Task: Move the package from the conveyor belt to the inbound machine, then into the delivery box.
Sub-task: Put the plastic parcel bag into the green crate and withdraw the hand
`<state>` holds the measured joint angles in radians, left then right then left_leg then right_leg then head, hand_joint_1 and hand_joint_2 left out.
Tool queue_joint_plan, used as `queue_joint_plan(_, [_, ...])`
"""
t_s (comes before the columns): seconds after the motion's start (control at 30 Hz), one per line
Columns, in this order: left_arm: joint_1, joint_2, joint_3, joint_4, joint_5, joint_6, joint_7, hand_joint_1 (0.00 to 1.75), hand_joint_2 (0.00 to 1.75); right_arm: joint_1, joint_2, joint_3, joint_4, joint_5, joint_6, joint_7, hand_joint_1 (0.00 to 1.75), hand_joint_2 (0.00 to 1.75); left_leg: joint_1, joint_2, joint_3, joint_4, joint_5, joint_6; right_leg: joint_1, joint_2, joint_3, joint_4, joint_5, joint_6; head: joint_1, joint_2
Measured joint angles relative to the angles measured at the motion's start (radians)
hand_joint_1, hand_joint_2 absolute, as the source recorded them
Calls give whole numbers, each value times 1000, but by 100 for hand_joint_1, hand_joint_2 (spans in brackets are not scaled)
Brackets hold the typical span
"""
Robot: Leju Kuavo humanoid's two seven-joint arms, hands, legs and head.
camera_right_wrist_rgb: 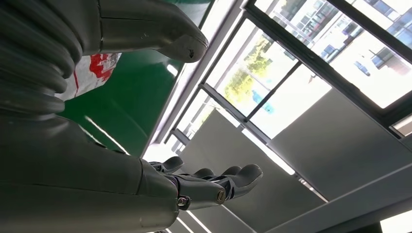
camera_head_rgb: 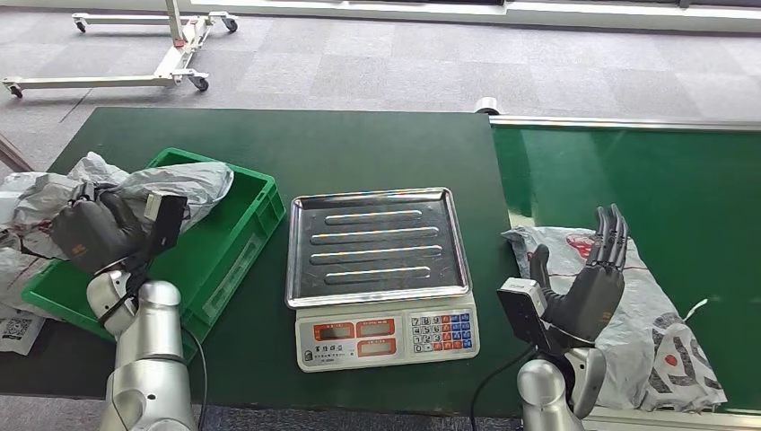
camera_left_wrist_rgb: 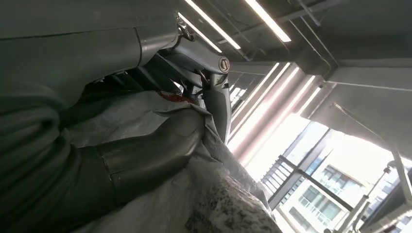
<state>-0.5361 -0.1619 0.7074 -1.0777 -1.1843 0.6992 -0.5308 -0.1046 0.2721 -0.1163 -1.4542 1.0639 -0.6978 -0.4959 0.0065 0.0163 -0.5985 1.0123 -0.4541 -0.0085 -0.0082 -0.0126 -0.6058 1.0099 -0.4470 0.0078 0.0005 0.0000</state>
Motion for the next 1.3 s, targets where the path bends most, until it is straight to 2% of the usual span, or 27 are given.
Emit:
queue_joint_plan(0.1, [-28, -21, 101, -3, 66, 0, -81, 173, 175, 0, 0, -1, 0, 4, 0, 9, 0, 175, 0, 0, 0, 0, 0, 0, 0, 0, 0, 0, 0, 0, 0, 0])
queue_joint_plan(0.23, [-54, -38, 192, 0, 114, 0, -133, 3, 175, 0, 0, -1, 0, 4, 0, 15, 0, 175, 0, -1, 0, 0, 0, 0, 0, 0, 0, 0, 0, 0, 0, 0])
queue_joint_plan(0.33, [-66, -47, 226, 2, 105, 0, -138, 1, 175, 0, 0, -2, 0, 4, 0, 17, 0, 175, 0, -1, 0, 0, 0, 0, 0, 0, 0, 0, 0, 0, 0, 0])
queue_joint_plan(0.47, [-76, -57, 251, 2, 105, 0, -140, 0, 0, 0, 0, -3, 0, 5, 0, 18, 0, 175, 0, -1, 0, 0, 0, 0, -1, -1, 1, 0, 0, 0, 0, 0])
queue_joint_plan(0.67, [-82, -66, 255, 7, 88, 0, -108, 0, 0, 0, 0, -6, 0, 6, 0, 14, 0, 175, -1, -1, 0, 0, 0, 0, -3, -1, 1, 0, 0, 0, 0, 0])
queue_joint_plan(0.87, [-83, -76, 252, 3, 163, 0, -139, 0, 0, 1, 0, -11, 0, -1, 0, 8, 0, 175, -1, -2, 1, 0, 0, 1, -3, -2, 2, 0, 0, 0, 0, 0])
queue_joint_plan(0.93, [-71, -78, 231, -8, 271, 0, -158, 0, 87, 1, 0, -12, 0, -11, 0, 5, 0, 175, -1, -2, 1, 0, 0, 1, -3, -2, 2, 0, 0, 0, 0, 0])
queue_joint_plan(1.0, [-42, -78, 174, -25, 430, -3, -166, 0, 175, 1, 0, -13, 1, -33, 0, -7, 0, 175, -1, -2, 1, 0, 0, 1, -3, -1, 2, 0, 0, 0, 0, 0])
queue_joint_plan(1.07, [0, -73, 80, -46, 611, -27, -169, 0, 175, 1, 0, -14, 1, -48, 0, -22, 0, 175, -1, -2, 1, 0, 0, 1, -2, -2, 1, 0, 0, 0, 0, 0])
queue_joint_plan(1.13, [48, -64, -34, -77, 764, -93, -163, 0, 175, 2, 0, -19, -2, -51, 0, -34, 0, 175, -1, -3, 0, 0, 0, 1, -2, -2, 1, 0, 0, 0, 0, 0])
queue_joint_plan(1.27, [139, -50, -252, -173, 900, -258, -124, 0, 175, 8, 0, -41, -19, -46, -1, -53, 0, 175, -1, -3, 0, 0, -1, 1, -2, -1, 1, 0, 0, 1, 0, 0])
queue_joint_plan(1.3, [161, -47, -303, -202, 917, -294, -116, 0, 131, 10, 0, -47, -24, -47, -1, -56, 0, 175, -1, -3, 0, 0, -1, 2, -3, -1, 1, 0, 0, 1, 0, 0])
